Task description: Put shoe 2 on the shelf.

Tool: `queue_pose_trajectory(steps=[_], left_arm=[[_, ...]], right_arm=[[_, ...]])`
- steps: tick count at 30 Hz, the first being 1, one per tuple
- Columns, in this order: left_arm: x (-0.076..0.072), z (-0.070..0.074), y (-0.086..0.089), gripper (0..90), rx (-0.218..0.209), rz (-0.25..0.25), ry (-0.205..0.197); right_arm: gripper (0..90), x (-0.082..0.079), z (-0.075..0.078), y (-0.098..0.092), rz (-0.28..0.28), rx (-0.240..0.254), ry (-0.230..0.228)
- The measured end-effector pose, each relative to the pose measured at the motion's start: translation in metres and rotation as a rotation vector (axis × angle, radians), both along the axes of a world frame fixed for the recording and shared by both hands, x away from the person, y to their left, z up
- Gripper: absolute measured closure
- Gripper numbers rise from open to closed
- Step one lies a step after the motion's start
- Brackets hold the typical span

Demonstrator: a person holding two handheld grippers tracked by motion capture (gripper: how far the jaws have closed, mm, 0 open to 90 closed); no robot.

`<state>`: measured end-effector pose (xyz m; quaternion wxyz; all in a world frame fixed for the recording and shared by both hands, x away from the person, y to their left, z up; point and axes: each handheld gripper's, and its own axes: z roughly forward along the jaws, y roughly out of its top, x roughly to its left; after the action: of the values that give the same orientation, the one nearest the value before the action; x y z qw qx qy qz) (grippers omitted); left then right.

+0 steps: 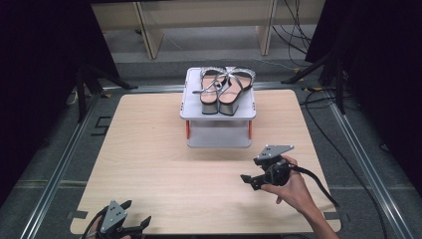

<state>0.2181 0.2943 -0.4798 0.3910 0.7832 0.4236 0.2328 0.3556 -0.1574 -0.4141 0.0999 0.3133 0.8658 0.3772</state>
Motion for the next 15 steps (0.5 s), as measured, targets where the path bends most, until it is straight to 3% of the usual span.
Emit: queue_pose_trajectory(steps=[5, 8, 11, 13, 15], left_arm=[[0.0, 0.0, 0.0, 15.5, 0.004, -0.002, 0.002], [0.0, 0.001, 0.001, 15.5, 0.018, -0.004, 0.004], [0.0, 0.001, 0.001, 15.5, 0.021, -0.008, 0.0], [0.0, 0.001, 0.001, 15.5, 0.021, -0.007, 0.003], [-0.001, 0.001, 0.001, 15.5, 0.022, -0.006, 0.003]], right_arm=[[23.4, -0.008, -0.013, -0.004, -0.018, -0.011, 0.02], [22.7, -0.018, -0.027, -0.018, -0.015, -0.015, 0.094], [22.0, -0.025, -0.038, -0.027, -0.055, -0.002, 0.113], [22.1, -0.027, -0.04, -0.03, -0.037, -0.009, 0.113], [22.2, -0.033, -0.044, -0.035, -0.058, -0.005, 0.129]])
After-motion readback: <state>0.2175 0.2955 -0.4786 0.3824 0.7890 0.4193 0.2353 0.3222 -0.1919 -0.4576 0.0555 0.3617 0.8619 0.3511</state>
